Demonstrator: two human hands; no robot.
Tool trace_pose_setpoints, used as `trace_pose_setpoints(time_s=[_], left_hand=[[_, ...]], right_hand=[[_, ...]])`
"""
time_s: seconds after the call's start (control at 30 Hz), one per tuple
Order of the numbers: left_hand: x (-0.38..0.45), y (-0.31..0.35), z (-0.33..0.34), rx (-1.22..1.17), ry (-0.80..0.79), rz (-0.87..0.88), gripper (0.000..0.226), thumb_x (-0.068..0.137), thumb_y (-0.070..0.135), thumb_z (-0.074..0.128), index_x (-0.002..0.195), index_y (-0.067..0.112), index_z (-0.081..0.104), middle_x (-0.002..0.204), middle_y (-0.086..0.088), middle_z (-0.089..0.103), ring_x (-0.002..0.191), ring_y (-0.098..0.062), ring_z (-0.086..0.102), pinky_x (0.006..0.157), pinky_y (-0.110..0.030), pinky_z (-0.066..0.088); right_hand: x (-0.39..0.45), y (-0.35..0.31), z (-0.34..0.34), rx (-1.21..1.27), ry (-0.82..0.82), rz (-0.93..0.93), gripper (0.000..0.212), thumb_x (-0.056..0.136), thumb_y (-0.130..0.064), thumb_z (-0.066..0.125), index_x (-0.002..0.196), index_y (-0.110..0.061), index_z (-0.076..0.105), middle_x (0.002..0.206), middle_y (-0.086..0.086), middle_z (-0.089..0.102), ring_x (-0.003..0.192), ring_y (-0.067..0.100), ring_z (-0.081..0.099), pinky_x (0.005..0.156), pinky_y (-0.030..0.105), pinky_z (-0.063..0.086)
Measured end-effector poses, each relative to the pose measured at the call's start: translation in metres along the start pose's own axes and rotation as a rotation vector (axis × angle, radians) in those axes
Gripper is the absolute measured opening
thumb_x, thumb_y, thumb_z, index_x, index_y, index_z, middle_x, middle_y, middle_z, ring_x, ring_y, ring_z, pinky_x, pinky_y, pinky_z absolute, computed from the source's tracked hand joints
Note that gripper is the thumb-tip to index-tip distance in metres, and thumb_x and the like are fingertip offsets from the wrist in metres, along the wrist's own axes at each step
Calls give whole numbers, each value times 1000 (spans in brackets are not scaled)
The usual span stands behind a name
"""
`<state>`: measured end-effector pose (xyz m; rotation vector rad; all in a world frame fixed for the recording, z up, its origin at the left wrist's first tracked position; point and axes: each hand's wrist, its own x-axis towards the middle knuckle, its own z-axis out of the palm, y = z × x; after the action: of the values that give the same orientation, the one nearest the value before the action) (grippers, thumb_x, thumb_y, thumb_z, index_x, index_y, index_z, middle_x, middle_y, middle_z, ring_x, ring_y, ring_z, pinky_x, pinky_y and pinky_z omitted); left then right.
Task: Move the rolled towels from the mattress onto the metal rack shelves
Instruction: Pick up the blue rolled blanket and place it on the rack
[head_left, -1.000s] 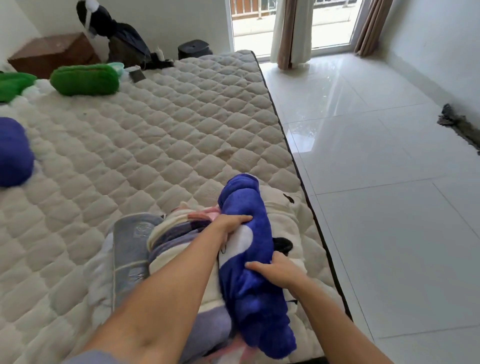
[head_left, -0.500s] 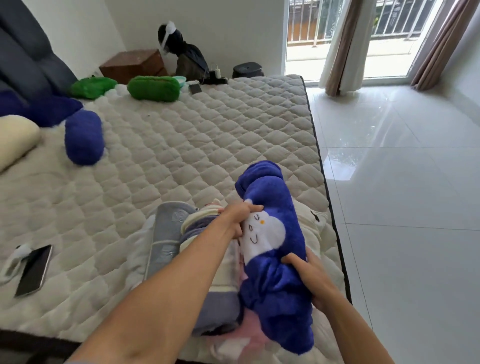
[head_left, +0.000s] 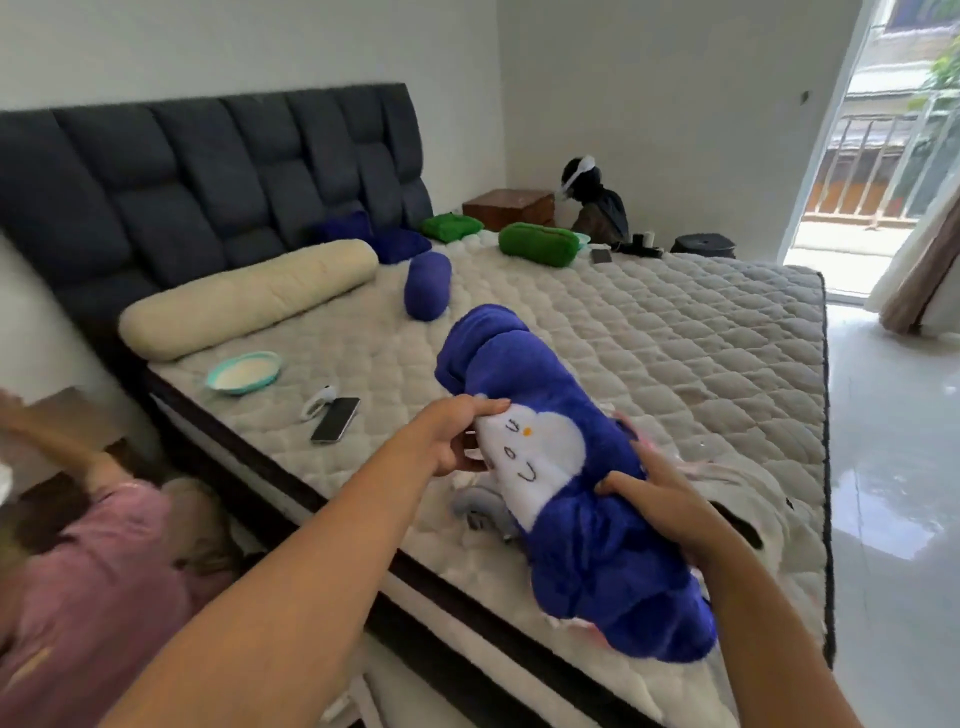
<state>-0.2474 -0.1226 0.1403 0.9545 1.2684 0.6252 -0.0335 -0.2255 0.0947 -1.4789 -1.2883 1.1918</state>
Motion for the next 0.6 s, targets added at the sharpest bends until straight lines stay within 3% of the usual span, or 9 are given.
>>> trace_pose_setpoints(time_s=[0.07, 0.2, 0.3, 0.33, 0.47, 0.6], left_hand=[[-47, -26, -42, -71, 80, 19, 30, 84, 22, 66, 112, 17, 58, 91, -2, 64, 80, -19, 59, 67, -36, 49], [-151, -90, -121, -263, 286, 36, 33, 82, 19, 68, 113, 13, 59, 96, -6, 67, 84, -23, 63, 71, -37, 52], [-230, -140, -172, -395, 459, 51, 44, 81, 16, 69, 123, 9, 57, 101, -9, 67, 88, -27, 63, 74, -39, 52], [-258, -155, -186, -436, 510, 56, 41, 83, 17, 68, 121, 8, 58, 98, -9, 67, 85, -26, 63, 71, -39, 53], [-365, -217, -234, -570, 731, 56, 38, 83, 21, 67, 118, 10, 58, 97, -7, 66, 79, -23, 63, 59, -35, 53], [-459, -275, -277, -685, 1006, 98, 43, 79, 23, 72, 119, 15, 58, 109, -6, 66, 88, -23, 63, 67, -35, 52]], right_hand=[[-17, -14, 39, -37, -86, -46, 31, 80, -10, 64, 103, -32, 60, 94, -9, 67, 91, 10, 62, 75, 23, 48], [-53, -33, 125, -147, -347, -107, 31, 74, -16, 66, 105, -22, 66, 96, 0, 74, 95, 18, 67, 83, 33, 54], [-83, -52, 194, -190, -532, -149, 21, 79, -7, 63, 98, -15, 66, 88, 3, 74, 81, 11, 66, 68, 20, 52], [-94, -57, 219, -207, -595, -160, 19, 79, -5, 63, 97, -12, 67, 88, 7, 74, 79, 13, 66, 67, 21, 52], [-140, -76, 319, -226, -835, -226, 35, 65, -16, 68, 100, -10, 68, 98, 18, 73, 86, 25, 67, 84, 44, 53], [-187, -92, 422, -243, -1079, -299, 38, 66, -15, 69, 103, -15, 67, 100, 12, 75, 94, 26, 68, 91, 45, 52]])
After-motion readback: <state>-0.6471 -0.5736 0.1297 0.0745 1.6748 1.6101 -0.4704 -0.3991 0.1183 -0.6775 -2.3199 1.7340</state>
